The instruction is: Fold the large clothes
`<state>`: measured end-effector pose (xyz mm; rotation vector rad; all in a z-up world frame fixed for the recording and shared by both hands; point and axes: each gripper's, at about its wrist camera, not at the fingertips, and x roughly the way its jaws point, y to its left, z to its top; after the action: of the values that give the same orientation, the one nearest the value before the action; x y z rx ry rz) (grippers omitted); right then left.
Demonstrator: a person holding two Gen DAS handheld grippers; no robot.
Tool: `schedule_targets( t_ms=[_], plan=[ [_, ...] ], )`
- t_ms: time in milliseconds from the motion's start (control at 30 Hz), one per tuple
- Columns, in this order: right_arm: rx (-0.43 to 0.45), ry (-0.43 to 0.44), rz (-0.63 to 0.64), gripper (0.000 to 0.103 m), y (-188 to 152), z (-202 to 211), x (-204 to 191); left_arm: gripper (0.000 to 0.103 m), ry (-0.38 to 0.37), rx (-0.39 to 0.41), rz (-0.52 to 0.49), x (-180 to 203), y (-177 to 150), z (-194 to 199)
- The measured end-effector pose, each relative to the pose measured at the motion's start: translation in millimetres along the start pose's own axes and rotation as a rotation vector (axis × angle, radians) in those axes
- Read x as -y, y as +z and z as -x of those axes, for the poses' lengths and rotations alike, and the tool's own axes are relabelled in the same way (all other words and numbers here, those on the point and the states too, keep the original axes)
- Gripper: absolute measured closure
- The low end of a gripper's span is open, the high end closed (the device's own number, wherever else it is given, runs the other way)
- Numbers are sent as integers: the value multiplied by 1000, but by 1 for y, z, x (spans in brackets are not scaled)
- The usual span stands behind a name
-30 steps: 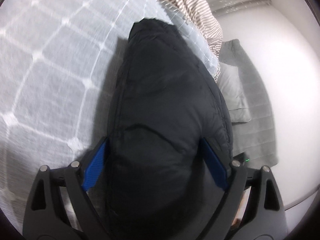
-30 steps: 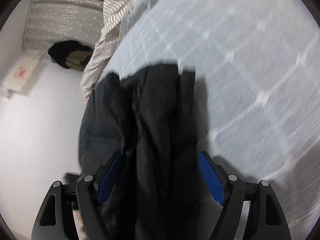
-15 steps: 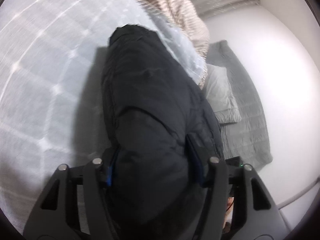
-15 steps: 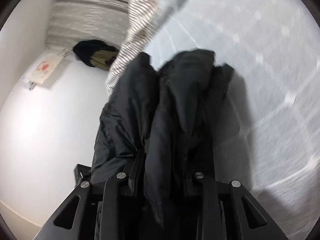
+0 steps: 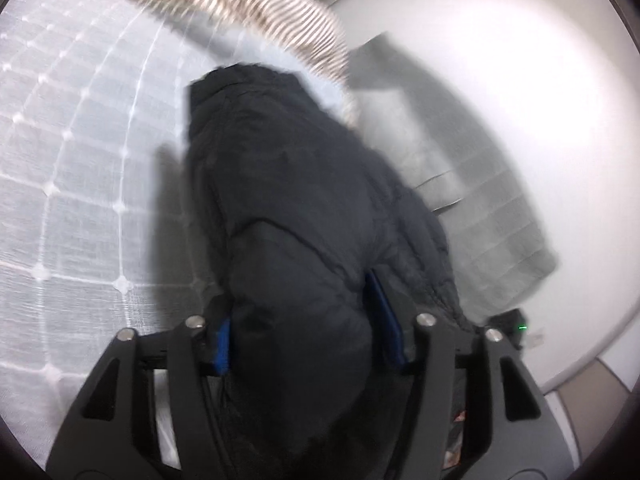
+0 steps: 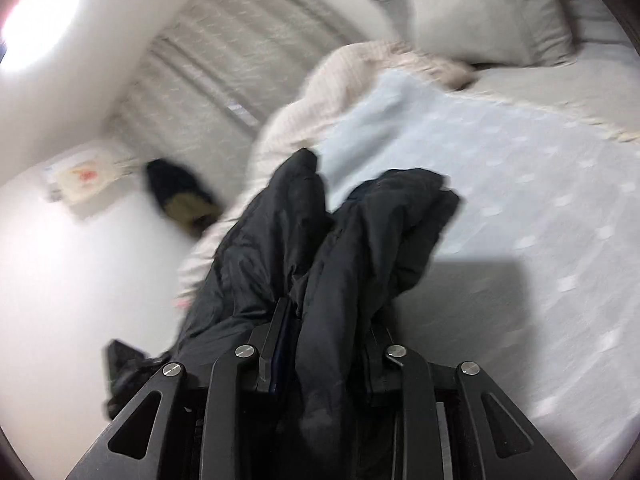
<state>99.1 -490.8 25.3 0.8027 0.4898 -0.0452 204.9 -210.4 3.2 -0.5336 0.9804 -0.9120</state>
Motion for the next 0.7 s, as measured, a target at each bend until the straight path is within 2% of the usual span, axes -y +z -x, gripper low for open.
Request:
schedule_targets(
  t_ms=[33, 67, 100, 133, 233, 333, 367, 533, 633, 700],
  plan=[
    [-20, -102, -30, 70, -1, 3, 22, 41, 56, -28, 3, -4, -1, -14],
    [-40, -169, -48, 68, -3, 0, 35, 37, 99, -55, 12, -10, -5, -28],
    [-71, -253, -79, 68, -8, -5, 54, 31, 102, -53, 20, -13, -7, -31],
    [-95, -284, -110, 62, -13, -7, 69, 28, 100, -42, 32, -15, -9, -32],
    [-122, -255, -168, 56, -19, -6, 80, 27, 120, -42, 20, -13, -13, -22],
    [-83, -311, -80, 52, -14, 18, 58, 27, 176, -38, -17, -4, -14, -3],
    [-78, -328, -59, 51, -11, 14, 48, 26, 185, -31, -30, 0, -13, 2],
    [-32, -442, 57, 30, -4, 49, 15, 15, 309, -3, -143, 30, -29, 43],
    [-4, -477, 93, 25, -15, 79, -12, 7, 376, -13, -188, 44, -43, 64],
    [-21, -479, 106, 23, -16, 79, -34, 2, 432, -38, -212, 51, -54, 72]
  ],
)
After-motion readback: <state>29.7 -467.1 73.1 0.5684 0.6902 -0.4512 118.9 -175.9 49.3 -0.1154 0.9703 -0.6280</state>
